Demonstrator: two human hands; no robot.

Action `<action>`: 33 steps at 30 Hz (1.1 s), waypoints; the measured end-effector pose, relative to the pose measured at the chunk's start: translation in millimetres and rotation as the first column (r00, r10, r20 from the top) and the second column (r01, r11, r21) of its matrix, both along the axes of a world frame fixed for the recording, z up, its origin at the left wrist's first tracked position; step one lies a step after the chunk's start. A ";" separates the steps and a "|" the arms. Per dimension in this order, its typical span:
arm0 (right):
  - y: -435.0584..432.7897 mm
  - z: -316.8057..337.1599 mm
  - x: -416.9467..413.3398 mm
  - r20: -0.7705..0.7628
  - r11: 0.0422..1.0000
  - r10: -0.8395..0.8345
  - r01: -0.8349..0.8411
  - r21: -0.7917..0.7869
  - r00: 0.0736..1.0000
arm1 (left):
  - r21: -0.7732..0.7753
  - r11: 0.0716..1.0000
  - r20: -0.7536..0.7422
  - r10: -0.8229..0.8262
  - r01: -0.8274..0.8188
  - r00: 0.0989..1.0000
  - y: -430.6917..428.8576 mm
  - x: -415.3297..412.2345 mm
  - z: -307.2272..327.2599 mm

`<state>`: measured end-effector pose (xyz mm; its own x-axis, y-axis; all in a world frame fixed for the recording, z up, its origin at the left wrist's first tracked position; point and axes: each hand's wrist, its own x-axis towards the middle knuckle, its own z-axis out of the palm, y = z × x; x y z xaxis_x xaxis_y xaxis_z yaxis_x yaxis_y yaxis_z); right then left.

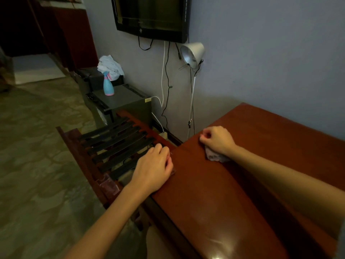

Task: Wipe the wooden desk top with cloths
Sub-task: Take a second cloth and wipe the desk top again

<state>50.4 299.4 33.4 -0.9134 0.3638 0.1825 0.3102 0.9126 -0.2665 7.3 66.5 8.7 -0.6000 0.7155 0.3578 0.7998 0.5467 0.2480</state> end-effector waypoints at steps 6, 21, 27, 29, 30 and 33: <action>-9.6 -5.5 -44.9 -0.006 0.995 -0.058 0.058 0.085 0.998 | 0.005 1.000 -0.021 0.015 -0.015 1.000 -0.3 1.6 0.1; 20.1 -5.5 -6.3 -0.030 0.997 0.077 -0.077 0.012 0.997 | 0.015 1.000 -0.039 0.015 -0.014 0.999 0.7 0.2 -1.8; 1.2 -8.3 -42.0 -0.040 0.996 0.006 -0.002 0.084 0.999 | -0.014 1.000 -0.043 0.023 -0.024 0.999 0.8 2.5 1.2; -17.6 -6.7 -29.7 -0.028 0.992 0.112 -0.110 0.067 0.993 | -0.046 0.999 -0.028 0.029 -0.030 0.999 2.9 2.3 4.3; -26.5 -6.6 -20.0 -0.020 0.983 0.175 -0.173 0.055 0.984 | -0.073 0.997 -0.015 0.029 -0.030 0.999 4.9 1.3 7.7; -34.5 -8.5 11.8 -0.028 0.955 0.296 -0.295 0.030 0.955 | -0.170 0.985 -0.035 0.005 -0.011 0.999 19.0 -2.8 20.0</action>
<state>62.2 264.9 24.9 -0.9730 0.0730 0.2190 0.0170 0.9688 -0.2472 4.5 85.5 28.7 -0.5952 0.7632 0.2515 0.8018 0.5848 0.1230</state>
